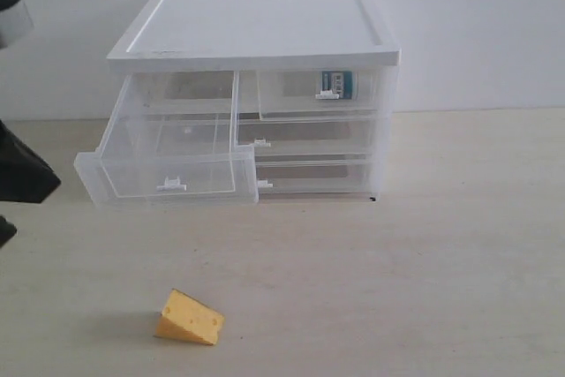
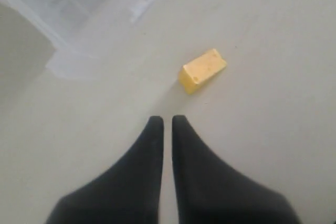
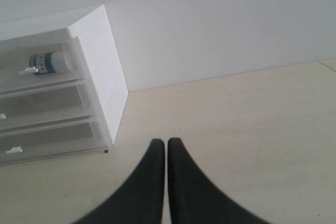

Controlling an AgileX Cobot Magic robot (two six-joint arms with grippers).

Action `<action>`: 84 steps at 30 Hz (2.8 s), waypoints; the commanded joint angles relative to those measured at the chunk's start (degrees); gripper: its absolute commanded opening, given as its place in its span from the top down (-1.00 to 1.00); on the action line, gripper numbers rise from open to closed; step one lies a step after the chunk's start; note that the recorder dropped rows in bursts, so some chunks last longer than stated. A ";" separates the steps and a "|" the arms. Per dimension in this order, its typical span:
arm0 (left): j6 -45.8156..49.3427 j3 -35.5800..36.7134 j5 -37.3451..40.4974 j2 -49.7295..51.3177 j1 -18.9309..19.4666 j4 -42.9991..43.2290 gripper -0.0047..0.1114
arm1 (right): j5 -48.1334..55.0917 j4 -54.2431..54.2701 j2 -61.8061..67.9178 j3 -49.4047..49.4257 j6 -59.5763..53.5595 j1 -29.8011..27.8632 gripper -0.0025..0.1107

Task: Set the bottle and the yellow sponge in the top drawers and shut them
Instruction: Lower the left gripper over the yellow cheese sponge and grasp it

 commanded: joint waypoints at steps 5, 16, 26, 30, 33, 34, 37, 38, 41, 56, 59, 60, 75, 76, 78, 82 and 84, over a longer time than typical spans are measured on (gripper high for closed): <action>6.83 2.24 0.83 0.13 -8.85 -0.90 0.85 | -0.19 0.06 -0.28 -0.08 -0.18 -0.22 0.96; 13.27 4.77 -0.71 7.02 -13.51 -3.24 0.85 | -0.19 0.06 -0.28 -0.08 -0.18 -0.22 0.96; 16.42 4.77 -4.24 16.99 -13.78 -1.98 0.57 | -0.19 0.06 -0.28 -0.08 -0.18 -0.22 0.96; 15.63 4.77 -4.48 20.23 -13.78 1.08 0.08 | -0.19 0.06 -0.28 -0.08 -0.18 -0.22 0.96; 15.09 4.77 -5.83 22.38 -13.78 2.88 -0.13 | -0.19 0.06 -0.28 -0.08 -0.18 -0.22 0.96; 14.91 4.77 -6.53 23.15 -13.78 3.55 -0.16 | -0.19 0.19 -0.28 -0.08 -0.08 -0.22 0.96; 14.91 4.77 -8.13 25.42 -13.78 5.32 -0.16 | -0.19 0.29 -0.28 -0.08 -0.08 -0.22 0.96; 14.91 4.89 -8.53 26.26 -13.78 6.34 -0.16 | -0.19 0.29 -0.28 -0.08 -0.08 -0.22 0.96; 14.91 4.89 -9.67 28.93 -13.67 9.80 -0.16 | -0.19 0.35 -0.28 -0.08 -0.08 -0.22 0.96; 14.39 4.89 -17.23 39.70 -13.57 22.07 -0.24 | -0.19 0.58 -0.28 -0.08 -0.08 -0.22 0.96; 12.09 4.89 -17.14 41.35 -13.43 25.96 -0.24 | -0.19 0.73 -0.28 -0.08 -0.08 -0.22 0.96; 11.23 4.89 -17.14 41.83 -13.31 27.24 -0.24 | -0.19 0.73 -0.28 -0.08 -0.08 -0.22 0.96; 9.73 4.89 -22.34 45.32 -8.27 28.81 0.07 | -0.19 0.73 -0.28 -0.08 -0.08 -0.22 0.96; 9.73 4.89 -22.34 45.32 -8.27 28.81 0.18 | -0.19 0.73 -0.28 -0.08 -0.08 -0.22 0.96; 9.73 4.89 -21.63 45.32 -8.27 28.26 0.48 | -0.19 0.73 -0.28 -0.08 -0.08 -0.22 0.96; 9.73 4.89 -19.23 45.32 -8.40 27.93 0.84 | -0.19 0.71 -0.28 -0.08 -0.18 -0.22 0.96; 9.73 4.89 -17.03 45.05 -8.40 27.40 0.85 | -0.19 0.71 -0.28 -0.08 -0.18 -0.22 0.96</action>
